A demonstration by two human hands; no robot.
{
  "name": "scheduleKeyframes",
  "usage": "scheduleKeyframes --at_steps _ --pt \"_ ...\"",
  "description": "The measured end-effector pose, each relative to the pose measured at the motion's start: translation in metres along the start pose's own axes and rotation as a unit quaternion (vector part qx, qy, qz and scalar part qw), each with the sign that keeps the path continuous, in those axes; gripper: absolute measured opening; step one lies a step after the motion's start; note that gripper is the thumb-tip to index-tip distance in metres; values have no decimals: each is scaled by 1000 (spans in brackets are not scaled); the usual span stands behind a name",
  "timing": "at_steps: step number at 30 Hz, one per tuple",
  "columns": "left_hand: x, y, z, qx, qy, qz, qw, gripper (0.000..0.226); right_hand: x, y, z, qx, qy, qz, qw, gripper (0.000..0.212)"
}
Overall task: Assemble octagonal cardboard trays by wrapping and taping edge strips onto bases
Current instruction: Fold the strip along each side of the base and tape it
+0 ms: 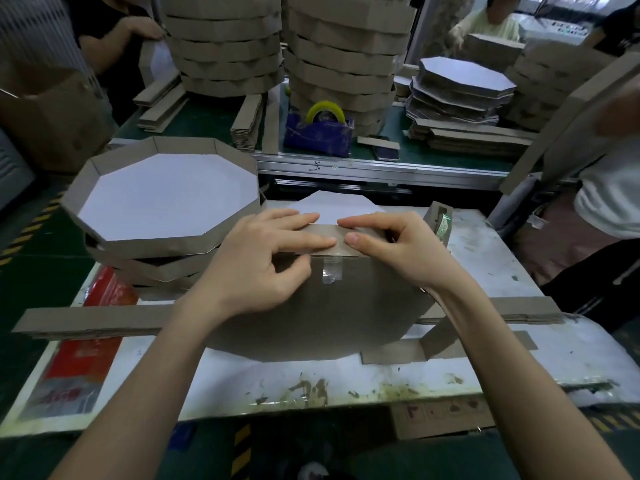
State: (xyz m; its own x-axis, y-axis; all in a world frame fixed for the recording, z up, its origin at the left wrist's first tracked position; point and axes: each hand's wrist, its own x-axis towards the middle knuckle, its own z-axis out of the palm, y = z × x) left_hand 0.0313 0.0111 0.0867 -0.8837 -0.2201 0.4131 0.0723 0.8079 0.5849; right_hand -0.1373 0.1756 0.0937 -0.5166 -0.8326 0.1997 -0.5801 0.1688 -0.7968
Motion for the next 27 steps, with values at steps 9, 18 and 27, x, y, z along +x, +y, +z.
scheduleKeyframes --at_steps 9,18,27 --pt "10 13 13 79 55 24 995 30 -5 -1 2 8 9 -2 1000 24" --pt "7 7 16 198 61 74 975 56 -5 -1 5 31 18 12 999 33" --pt "13 8 16 343 -59 24 937 92 -5 3 7 -5 49 -4 999 49"
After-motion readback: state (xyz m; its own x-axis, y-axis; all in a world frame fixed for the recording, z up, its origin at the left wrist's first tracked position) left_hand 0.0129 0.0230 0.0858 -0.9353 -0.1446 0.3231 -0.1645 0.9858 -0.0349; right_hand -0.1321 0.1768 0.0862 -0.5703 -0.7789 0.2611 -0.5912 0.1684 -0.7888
